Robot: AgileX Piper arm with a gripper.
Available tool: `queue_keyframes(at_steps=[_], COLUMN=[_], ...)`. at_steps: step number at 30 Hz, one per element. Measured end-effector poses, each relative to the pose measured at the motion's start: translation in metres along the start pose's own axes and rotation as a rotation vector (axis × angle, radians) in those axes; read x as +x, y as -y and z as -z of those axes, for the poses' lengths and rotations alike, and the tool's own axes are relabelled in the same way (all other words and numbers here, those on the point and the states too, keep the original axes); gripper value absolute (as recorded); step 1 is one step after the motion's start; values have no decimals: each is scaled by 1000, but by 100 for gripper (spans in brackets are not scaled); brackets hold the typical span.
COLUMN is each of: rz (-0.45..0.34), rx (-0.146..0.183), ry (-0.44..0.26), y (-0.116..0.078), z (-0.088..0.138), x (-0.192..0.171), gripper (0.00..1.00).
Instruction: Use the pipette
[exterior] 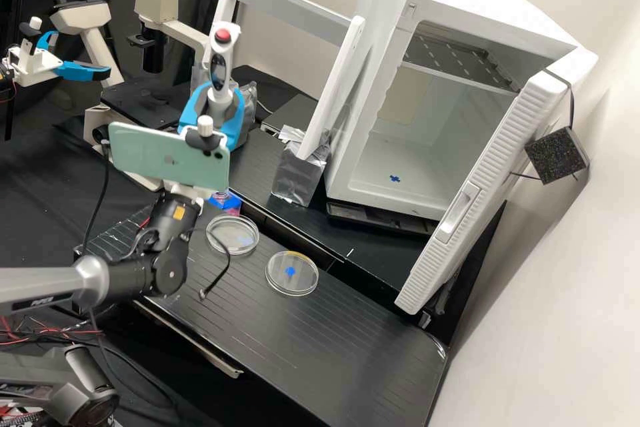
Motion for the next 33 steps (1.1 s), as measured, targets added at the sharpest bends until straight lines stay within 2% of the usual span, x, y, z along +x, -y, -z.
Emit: queue_keyframes(at_steps=[5,10,14,19,25,27,28,29,30,32,33], rz=[58,68,75,100,156,167,173,185,202,243,261], rx=[-36,-74,-84,-79,-62,-69,-57,-63,-92,-75,-26], ry=[19,116,183,251,334,350,374,390,397,406,406], y=[-14,-35,-45,-47,-34,-31,-31,-31,-31,-29,-27], z=[8,12,16,22,29,31,31,31,30,29,29], x=[43,85,117,153,179,187,191,194,197,201,202], gripper=[0,0,0,0,0,0,0,0,0,0,0])
